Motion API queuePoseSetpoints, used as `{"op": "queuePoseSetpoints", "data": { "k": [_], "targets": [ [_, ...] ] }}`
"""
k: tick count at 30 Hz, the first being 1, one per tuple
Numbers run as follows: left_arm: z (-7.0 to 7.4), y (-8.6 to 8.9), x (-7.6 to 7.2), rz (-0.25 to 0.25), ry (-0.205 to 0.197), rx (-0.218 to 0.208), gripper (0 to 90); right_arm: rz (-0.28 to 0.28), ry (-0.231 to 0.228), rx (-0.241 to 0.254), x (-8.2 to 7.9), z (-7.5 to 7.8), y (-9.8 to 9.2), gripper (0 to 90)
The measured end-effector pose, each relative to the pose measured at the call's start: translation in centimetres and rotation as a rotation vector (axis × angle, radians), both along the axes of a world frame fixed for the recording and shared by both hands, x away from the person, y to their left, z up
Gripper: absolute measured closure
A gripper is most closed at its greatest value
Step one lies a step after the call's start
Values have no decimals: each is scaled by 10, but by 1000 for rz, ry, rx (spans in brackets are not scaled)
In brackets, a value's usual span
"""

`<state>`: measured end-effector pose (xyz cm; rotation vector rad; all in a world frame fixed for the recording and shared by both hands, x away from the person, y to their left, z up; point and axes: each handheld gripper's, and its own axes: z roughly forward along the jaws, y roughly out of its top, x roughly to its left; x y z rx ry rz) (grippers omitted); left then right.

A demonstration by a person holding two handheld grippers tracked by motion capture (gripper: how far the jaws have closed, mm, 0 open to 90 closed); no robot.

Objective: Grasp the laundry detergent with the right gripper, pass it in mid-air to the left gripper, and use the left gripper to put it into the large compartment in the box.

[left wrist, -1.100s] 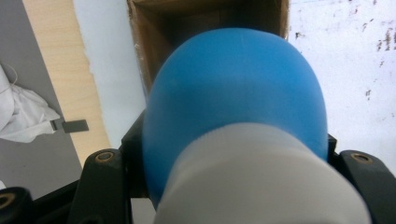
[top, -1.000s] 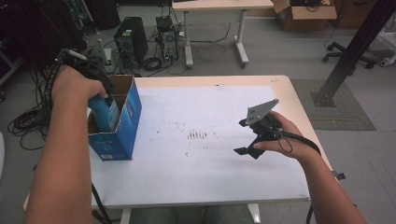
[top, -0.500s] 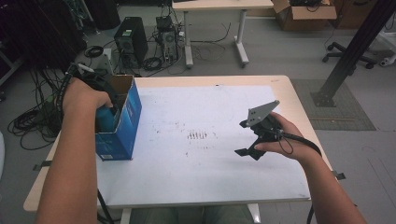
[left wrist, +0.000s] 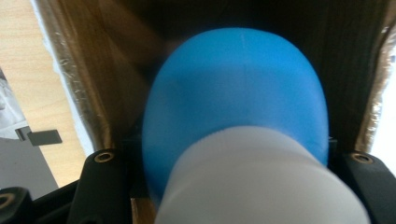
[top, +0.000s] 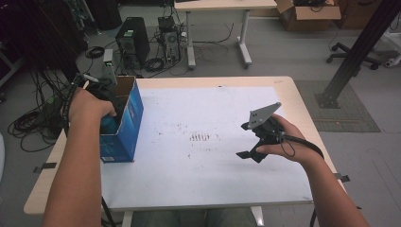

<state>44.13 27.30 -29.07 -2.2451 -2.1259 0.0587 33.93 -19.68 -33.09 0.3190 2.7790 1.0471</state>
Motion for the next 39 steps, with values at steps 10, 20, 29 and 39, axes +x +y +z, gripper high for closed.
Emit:
{"op": "queuePoseSetpoints", "data": {
  "k": [10,20,29,39],
  "targets": [
    [-10,1,1,-1,12,-3,392,-4,3,-2,-2,-2,-2,29],
    [-12,3,-2,-9,6,-8,390,-4,2,-3,-3,-1,-2,29],
    [-12,3,-4,1,9,-9,387,1,5,2,-5,0,-1,29],
    [-12,6,-6,5,3,-18,383,2,4,0,-6,-1,-1,29]
  ]
}}
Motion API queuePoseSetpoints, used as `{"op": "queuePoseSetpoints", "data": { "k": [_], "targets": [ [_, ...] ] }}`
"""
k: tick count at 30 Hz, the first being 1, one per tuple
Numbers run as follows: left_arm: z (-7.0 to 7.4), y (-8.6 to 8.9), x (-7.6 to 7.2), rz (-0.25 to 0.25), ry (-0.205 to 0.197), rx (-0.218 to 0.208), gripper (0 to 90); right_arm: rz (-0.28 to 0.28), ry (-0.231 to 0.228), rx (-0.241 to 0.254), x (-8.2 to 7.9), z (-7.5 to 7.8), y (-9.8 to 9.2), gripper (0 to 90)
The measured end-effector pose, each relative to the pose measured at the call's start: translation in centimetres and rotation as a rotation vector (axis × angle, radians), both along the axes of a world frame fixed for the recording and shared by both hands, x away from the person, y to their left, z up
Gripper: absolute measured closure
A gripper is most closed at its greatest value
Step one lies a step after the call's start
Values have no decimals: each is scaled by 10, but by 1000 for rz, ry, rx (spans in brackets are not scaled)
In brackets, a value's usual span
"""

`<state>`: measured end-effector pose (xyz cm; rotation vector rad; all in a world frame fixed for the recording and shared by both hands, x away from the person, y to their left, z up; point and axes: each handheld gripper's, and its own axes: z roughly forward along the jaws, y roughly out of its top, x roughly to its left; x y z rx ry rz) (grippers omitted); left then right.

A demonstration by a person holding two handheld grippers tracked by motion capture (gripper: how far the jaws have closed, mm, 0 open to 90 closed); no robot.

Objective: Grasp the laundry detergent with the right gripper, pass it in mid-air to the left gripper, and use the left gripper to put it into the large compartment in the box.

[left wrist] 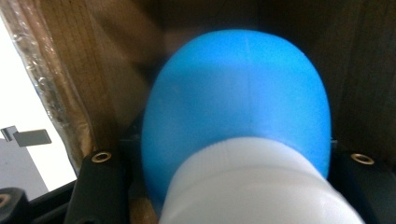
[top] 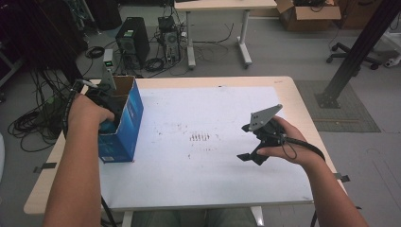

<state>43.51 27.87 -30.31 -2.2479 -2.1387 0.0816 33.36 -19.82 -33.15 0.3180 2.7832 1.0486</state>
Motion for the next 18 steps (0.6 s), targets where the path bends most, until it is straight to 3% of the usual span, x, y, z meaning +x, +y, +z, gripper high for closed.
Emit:
{"op": "queuePoseSetpoints", "data": {
  "k": [18],
  "targets": [
    [7,-2,-2,2,-12,-2,321,15,3,-2,0,-2,2,29]
  ]
}}
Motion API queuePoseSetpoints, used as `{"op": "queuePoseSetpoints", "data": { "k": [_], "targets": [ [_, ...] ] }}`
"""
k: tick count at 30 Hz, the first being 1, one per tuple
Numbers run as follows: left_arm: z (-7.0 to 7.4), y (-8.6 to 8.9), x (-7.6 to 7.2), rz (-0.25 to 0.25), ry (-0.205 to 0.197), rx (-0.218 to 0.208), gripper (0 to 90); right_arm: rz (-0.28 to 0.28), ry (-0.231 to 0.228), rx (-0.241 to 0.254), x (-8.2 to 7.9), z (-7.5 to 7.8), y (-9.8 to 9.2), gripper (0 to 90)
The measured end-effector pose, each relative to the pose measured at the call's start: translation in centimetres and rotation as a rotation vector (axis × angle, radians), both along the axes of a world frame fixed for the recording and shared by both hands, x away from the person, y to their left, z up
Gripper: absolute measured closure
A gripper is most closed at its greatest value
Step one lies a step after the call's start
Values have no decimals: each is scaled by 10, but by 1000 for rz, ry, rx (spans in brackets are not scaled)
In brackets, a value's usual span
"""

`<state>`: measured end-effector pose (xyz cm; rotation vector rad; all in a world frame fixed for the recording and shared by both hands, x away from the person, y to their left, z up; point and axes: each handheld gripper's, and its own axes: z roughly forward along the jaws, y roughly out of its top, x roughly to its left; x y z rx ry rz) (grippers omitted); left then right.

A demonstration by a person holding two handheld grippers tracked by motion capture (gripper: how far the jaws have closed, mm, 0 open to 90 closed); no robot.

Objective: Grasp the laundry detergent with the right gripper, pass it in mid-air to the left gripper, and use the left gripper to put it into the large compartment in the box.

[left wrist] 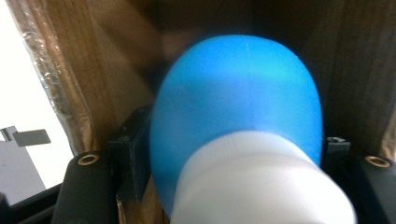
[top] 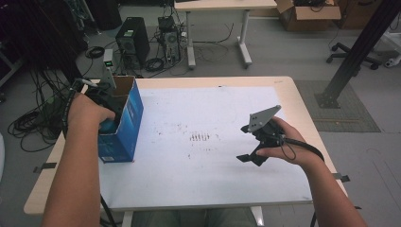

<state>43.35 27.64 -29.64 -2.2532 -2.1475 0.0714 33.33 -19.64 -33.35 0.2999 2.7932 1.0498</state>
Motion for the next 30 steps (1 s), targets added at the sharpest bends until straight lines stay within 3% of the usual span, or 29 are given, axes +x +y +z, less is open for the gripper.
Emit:
{"op": "queuePoseSetpoints", "data": {
  "k": [15,30],
  "targets": [
    [25,-3,-8,-12,-34,15,259,9,-8,10,-2,3,1,29],
    [56,-9,-22,-46,-78,34,118,23,-28,16,-5,11,5,29]
  ]
}}
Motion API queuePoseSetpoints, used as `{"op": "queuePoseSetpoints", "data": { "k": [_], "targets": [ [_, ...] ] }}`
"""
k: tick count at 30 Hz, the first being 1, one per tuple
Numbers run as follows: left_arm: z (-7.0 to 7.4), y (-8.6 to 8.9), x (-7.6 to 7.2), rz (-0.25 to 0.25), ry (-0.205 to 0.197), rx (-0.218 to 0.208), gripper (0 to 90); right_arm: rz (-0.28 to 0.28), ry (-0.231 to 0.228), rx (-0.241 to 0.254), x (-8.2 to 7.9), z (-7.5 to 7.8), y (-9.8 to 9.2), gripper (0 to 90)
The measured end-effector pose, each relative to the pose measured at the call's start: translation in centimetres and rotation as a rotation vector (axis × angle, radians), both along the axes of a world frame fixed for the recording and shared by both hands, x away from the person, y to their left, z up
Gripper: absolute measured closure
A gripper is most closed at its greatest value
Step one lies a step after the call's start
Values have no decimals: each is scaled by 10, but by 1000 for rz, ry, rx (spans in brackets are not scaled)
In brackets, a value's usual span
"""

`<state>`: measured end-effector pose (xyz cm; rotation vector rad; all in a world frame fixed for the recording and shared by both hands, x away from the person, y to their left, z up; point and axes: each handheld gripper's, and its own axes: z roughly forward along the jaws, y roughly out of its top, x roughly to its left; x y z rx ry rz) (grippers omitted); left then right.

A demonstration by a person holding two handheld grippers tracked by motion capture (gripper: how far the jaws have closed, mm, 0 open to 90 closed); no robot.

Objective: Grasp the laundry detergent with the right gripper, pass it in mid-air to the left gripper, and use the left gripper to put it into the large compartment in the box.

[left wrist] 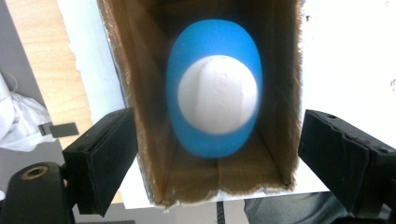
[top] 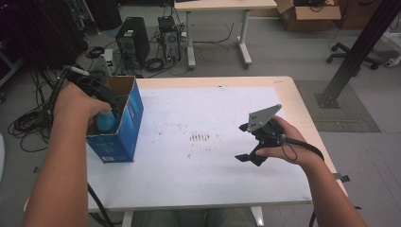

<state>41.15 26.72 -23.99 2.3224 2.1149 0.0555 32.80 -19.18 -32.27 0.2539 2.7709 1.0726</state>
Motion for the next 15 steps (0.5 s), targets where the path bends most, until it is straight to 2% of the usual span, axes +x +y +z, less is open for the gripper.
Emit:
{"op": "queuePoseSetpoints", "data": {
  "k": [8,15],
  "targets": [
    [19,-9,-7,-30,-19,31,10,-3,-5,-8,-1,7,-2,29],
    [35,-25,-13,-112,-48,36,2,-13,-9,-10,0,13,-5,30]
  ]
}}
